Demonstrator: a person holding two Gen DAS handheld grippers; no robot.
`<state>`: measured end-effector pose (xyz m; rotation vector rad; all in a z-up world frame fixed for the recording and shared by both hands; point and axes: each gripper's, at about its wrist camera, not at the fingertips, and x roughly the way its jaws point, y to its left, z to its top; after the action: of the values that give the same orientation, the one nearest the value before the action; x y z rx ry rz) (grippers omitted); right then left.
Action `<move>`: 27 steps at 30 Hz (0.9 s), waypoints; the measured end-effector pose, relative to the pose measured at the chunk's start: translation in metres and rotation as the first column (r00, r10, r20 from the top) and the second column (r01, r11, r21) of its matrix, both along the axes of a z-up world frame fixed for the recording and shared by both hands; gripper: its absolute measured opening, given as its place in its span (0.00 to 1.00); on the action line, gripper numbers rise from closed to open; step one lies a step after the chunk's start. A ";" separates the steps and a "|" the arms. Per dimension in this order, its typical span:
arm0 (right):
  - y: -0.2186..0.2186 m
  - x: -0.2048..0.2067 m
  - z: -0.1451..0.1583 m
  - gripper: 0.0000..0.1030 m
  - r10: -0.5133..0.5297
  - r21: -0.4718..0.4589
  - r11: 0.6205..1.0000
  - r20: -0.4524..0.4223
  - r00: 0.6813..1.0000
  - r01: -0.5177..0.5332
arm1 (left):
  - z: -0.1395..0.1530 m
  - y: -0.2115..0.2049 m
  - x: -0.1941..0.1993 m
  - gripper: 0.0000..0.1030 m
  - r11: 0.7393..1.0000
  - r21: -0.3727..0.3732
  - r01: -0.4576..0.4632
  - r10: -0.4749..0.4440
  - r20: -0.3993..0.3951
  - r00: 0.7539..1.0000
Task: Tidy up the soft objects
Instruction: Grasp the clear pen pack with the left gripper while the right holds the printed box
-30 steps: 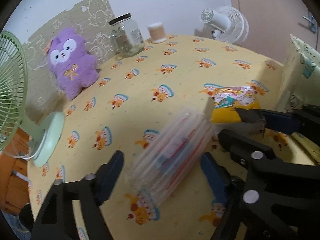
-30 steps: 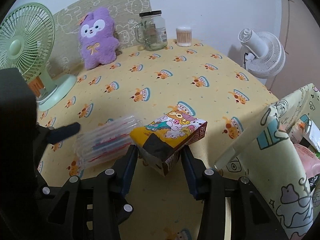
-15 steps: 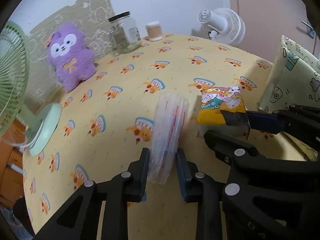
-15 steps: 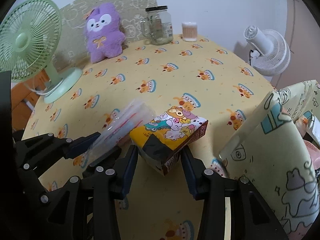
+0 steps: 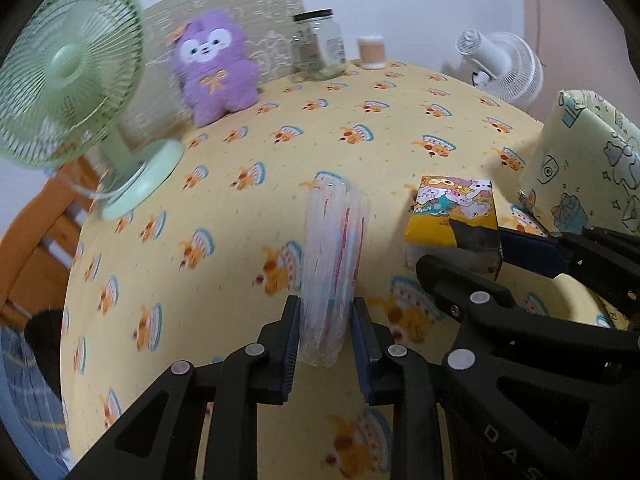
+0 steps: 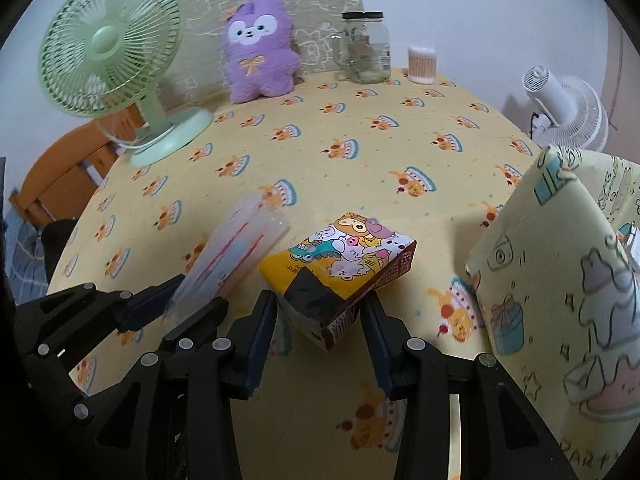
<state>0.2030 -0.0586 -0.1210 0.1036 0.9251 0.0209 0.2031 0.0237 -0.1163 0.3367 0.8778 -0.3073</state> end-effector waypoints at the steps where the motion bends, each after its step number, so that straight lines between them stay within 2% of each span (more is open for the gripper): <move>1: 0.001 -0.003 0.000 0.45 0.005 0.000 1.000 0.004 1.000 -0.005 | 0.000 0.002 -0.003 0.23 1.000 -0.007 -0.014 0.014 -0.001 1.000; 12: 0.010 -0.037 0.009 0.42 0.074 -0.015 0.997 0.053 0.996 -0.074 | 0.005 0.015 -0.043 0.20 0.986 -0.072 -0.151 0.154 0.030 0.988; 22: 0.009 -0.055 0.007 0.41 0.103 -0.010 0.995 0.050 0.993 -0.103 | 0.003 0.015 -0.065 0.20 0.977 -0.104 -0.188 0.192 0.032 0.981; 27: 0.002 -0.055 0.002 0.49 0.078 0.030 0.996 0.011 0.997 -0.079 | 0.001 0.011 -0.070 0.20 0.978 -0.081 -0.195 0.199 0.053 0.979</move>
<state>0.1481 -0.0563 -0.1190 0.0953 0.9187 0.1083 0.1334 0.0349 -0.1151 0.1858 0.8306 -0.1453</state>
